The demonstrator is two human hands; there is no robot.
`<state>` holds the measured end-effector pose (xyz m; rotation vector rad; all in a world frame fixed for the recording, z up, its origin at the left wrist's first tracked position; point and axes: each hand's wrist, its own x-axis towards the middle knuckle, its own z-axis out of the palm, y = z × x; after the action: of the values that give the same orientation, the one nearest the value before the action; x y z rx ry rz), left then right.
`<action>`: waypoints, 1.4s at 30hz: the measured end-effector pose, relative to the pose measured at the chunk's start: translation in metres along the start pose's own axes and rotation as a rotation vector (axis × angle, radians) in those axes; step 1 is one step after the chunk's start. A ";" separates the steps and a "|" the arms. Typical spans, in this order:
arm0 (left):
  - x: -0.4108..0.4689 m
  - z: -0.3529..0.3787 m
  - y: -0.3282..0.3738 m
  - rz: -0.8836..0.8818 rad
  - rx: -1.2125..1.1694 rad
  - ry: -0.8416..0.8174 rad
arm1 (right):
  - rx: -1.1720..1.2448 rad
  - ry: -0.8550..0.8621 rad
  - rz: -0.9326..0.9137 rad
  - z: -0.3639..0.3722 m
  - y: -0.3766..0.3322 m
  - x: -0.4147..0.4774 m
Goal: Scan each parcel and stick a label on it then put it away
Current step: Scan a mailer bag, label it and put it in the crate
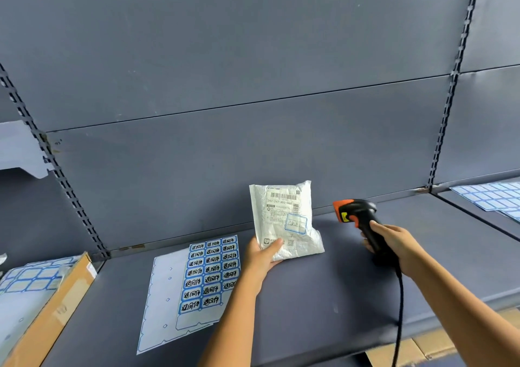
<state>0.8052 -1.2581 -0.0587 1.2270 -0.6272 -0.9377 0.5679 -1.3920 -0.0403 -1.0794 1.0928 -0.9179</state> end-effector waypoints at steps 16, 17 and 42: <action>-0.020 0.008 0.011 -0.056 -0.038 0.016 | -0.664 -0.357 -0.330 0.064 -0.010 -0.027; -0.025 0.009 0.013 -0.070 -0.051 -0.003 | -0.535 -0.452 -0.254 0.068 -0.008 -0.028; -0.099 -0.135 0.028 0.135 1.355 0.108 | -0.759 -0.660 -0.393 0.188 0.034 -0.126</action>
<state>0.8753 -1.1034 -0.0574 2.3420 -1.3193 -0.2194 0.7240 -1.2250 -0.0263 -2.0965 0.6665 -0.3482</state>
